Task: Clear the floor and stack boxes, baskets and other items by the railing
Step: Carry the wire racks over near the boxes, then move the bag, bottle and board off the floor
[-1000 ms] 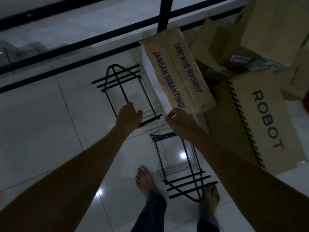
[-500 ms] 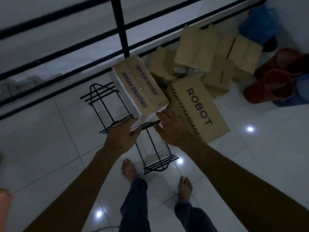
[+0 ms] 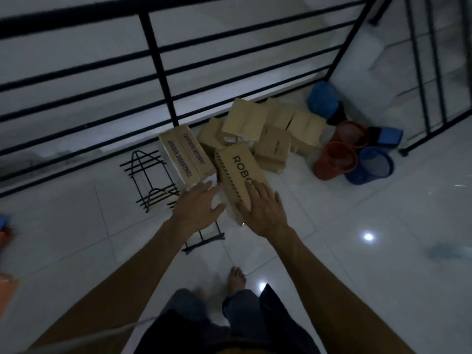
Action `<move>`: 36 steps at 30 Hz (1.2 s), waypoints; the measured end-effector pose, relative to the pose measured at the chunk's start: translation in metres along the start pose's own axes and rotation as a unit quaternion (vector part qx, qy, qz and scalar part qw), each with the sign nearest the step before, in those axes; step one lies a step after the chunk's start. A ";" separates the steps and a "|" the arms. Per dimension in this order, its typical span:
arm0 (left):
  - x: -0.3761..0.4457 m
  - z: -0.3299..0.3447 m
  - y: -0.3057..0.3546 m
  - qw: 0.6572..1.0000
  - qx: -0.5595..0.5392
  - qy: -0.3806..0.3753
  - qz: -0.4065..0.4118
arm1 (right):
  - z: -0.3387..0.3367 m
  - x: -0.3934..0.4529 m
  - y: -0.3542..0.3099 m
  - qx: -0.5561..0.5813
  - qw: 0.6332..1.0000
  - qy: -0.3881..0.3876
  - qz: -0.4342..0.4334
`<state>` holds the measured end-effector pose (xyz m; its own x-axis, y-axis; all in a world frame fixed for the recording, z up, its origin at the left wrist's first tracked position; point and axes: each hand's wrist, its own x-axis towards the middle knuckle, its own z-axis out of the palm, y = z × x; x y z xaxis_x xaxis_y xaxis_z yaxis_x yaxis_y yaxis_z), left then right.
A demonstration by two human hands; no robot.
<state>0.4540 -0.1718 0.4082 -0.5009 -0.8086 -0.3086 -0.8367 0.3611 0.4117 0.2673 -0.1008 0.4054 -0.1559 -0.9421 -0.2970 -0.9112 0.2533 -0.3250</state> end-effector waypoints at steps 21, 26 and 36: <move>-0.109 0.049 0.244 0.938 0.107 -0.069 0.323 | -0.032 -0.353 0.161 0.061 0.934 0.144 0.322; -0.117 0.084 0.342 0.902 0.148 -0.079 0.398 | -0.032 -0.425 0.215 0.089 0.893 0.196 0.395; -0.155 0.194 0.557 0.832 0.176 -0.128 0.510 | -0.040 -0.577 0.362 0.134 0.819 0.249 0.500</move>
<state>0.0225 0.2448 0.5193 -0.9833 0.1109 -0.1440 0.0618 0.9490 0.3092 0.0126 0.5257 0.4953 -0.9694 -0.1908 -0.1545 -0.1272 0.9286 -0.3486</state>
